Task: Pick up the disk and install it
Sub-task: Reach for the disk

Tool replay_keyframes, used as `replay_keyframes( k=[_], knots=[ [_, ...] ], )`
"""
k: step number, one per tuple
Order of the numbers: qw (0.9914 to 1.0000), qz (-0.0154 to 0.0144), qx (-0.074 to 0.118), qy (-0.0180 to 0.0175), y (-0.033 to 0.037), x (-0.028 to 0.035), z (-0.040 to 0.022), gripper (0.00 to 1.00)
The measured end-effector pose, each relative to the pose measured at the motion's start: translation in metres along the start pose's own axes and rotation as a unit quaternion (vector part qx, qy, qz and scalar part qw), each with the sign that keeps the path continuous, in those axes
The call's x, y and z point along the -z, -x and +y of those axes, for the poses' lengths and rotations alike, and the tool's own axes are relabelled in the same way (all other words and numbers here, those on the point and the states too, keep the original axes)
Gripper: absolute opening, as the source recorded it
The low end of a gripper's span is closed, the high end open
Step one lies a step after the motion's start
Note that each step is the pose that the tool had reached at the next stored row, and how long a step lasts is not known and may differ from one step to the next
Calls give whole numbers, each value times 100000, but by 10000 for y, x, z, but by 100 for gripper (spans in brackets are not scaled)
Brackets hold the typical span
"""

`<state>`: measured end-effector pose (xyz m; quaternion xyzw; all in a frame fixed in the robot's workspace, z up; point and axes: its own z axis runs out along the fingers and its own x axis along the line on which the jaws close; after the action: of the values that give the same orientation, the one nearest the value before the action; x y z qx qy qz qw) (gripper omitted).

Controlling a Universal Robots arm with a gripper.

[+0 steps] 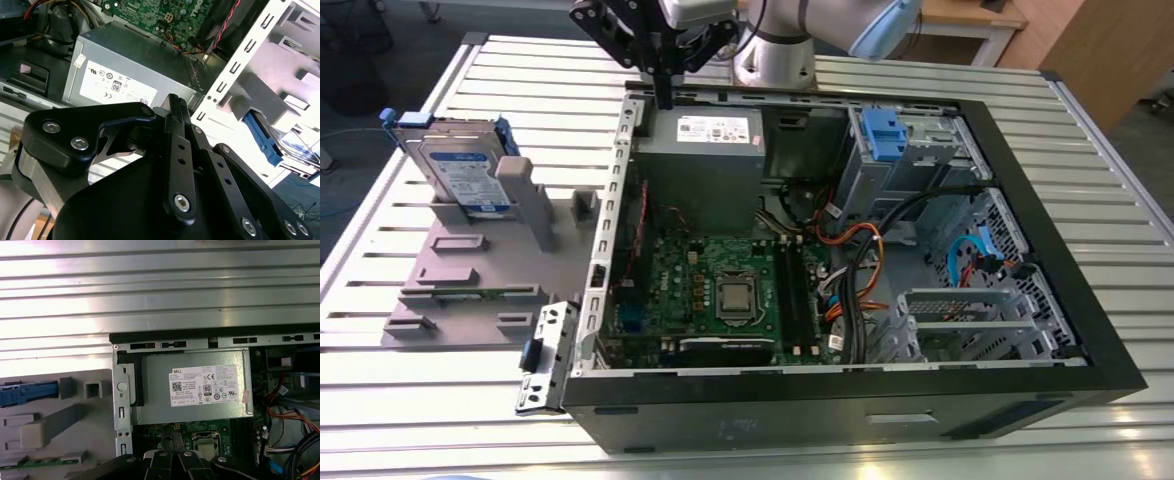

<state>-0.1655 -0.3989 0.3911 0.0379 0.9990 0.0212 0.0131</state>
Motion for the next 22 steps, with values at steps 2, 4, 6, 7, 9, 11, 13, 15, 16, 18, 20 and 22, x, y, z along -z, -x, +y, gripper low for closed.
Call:
replay_keyframes(
  k=[2, 4, 6, 7, 9, 11, 13, 15, 16, 18, 20, 22],
  knots=[
    [100000, -1, 2, -14, -6, 0, -1, 11],
    [100000, -3, 0, -26, -13, 0, -1, 11],
    [100000, -3, 1, -44, -20, 1, -2, 11],
    [100000, -4, 2, -51, -24, 1, -2, 11],
    [100000, -7, 6, -63, -30, 1, -2, 11],
    [100000, -8, 5, -80, -36, 1, -3, 11],
    [100000, -6, 4, -100, -42, 2, -3, 11],
    [100000, -8, 5, -116, -49, 1, -4, 11],
    [100000, -9, 7, -128, -52, 2, -4, 11],
    [100000, -11, 6, -137, -58, 2, -5, 11],
    [100000, -12, 6, -142, -63, 2, -5, 11],
    [100000, -12, 8, -143, -69, 2, -5, 11]
  ],
)
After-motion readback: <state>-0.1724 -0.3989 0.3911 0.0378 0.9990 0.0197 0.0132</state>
